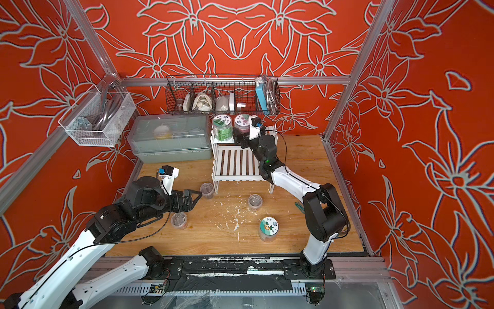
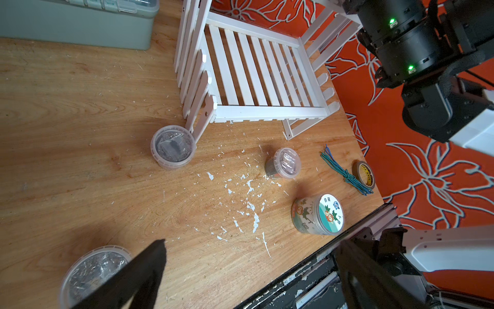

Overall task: Place the seed container on the shelf
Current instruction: Place the seed jar on the shelf.

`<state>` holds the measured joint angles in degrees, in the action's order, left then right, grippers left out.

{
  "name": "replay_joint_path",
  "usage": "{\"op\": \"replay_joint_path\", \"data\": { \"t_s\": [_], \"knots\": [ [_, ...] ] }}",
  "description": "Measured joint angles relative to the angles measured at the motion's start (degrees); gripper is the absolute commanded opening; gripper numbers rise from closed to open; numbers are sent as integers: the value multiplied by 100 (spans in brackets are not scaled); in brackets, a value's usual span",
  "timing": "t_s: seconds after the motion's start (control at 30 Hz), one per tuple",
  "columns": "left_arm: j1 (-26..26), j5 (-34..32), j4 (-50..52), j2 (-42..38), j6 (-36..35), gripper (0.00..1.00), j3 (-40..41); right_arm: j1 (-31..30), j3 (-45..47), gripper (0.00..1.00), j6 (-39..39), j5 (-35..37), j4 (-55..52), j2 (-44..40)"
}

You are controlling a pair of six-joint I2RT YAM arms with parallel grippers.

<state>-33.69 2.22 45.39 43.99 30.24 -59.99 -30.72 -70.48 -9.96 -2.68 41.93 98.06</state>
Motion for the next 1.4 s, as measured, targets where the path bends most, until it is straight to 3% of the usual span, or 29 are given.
{"op": "replay_joint_path", "data": {
  "t_s": [0.63, 0.9, 1.4],
  "knots": [
    [0, 0, 122, -42, 46, 99, 0, 13, 48, 100, 201, -227, -732, -787],
    [0, -4, 173, -92, 35, 99, 0, 13, 431, 100, 442, -223, -1335, -1513],
    [0, -48, 164, -103, -219, 99, 52, 15, 492, 100, 542, -372, -4988, -3864]
  ]
}}
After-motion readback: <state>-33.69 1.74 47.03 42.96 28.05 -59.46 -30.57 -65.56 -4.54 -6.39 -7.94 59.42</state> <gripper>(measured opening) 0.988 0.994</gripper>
